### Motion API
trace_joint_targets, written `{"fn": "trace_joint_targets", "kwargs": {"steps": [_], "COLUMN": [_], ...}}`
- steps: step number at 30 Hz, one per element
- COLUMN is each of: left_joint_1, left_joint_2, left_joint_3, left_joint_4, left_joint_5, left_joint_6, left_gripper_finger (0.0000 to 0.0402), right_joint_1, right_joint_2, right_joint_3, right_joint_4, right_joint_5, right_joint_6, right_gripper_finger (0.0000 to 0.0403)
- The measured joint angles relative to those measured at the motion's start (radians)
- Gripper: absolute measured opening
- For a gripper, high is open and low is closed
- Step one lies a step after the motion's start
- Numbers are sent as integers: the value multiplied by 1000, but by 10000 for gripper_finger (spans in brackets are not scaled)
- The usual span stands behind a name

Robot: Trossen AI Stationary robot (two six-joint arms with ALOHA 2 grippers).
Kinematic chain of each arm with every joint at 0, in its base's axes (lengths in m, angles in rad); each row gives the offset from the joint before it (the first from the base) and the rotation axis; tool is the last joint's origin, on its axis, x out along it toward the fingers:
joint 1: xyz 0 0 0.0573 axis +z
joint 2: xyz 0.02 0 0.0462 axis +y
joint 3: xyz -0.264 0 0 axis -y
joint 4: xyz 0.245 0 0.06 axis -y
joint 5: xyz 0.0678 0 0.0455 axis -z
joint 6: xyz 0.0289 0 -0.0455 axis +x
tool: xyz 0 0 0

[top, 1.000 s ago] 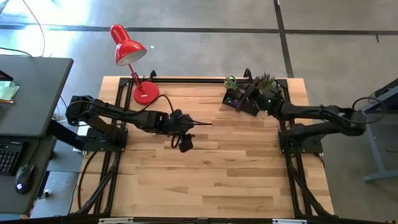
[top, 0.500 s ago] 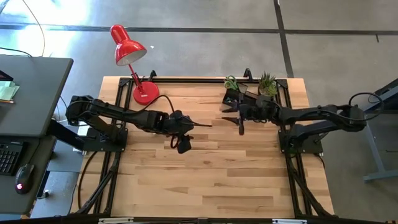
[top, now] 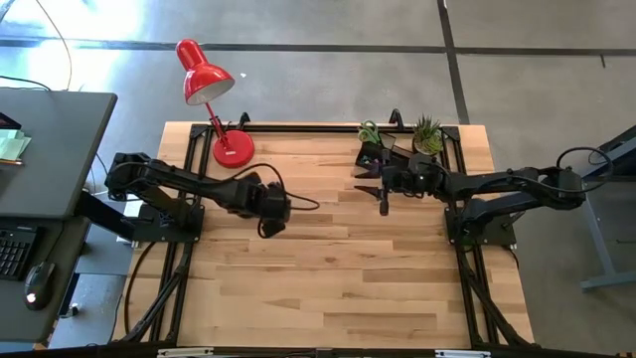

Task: Pick and place office supplies into organizer
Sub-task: Put the green sticky notes into the black desk organizer

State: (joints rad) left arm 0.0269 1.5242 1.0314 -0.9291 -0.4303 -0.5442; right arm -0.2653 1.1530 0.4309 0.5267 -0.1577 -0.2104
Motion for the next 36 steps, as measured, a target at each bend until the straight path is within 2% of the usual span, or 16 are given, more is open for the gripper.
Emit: {"fn": "trace_joint_targets", "kwargs": {"steps": [3, 10, 14, 16, 22, 29, 36], "left_joint_1": [0, 0, -1, -2, -8, -8, -8], "left_joint_2": [0, 0, 0, 0, 0, 0, 0], "left_joint_3": [-29, -105, -148, -176, -269, -286, -287], "left_joint_4": [5, -26, -143, -194, -114, -46, 18], "left_joint_5": [-29, -15, -18, -53, -136, 25, 10], "left_joint_6": [-1, -17, -81, -91, 0, 128, 248], "left_gripper_finger": [184, 184, 184, 184, 184, 184, 184], "right_joint_1": [0, 0, 0, -1, -2, -2, -2], "right_joint_2": [0, 0, 0, 0, 0, 0, 0], "right_joint_3": [0, 0, 0, 0, 0, 0, 0], "right_joint_4": [-4, -10, -25, -32, -31, -31, -59], "right_joint_5": [0, 20, 38, 39, 39, 29, -15], "right_joint_6": [0, 0, 0, 0, 13, 43, 78], "right_gripper_finger": [123, 123, 123, 123, 123, 123, 123]}}
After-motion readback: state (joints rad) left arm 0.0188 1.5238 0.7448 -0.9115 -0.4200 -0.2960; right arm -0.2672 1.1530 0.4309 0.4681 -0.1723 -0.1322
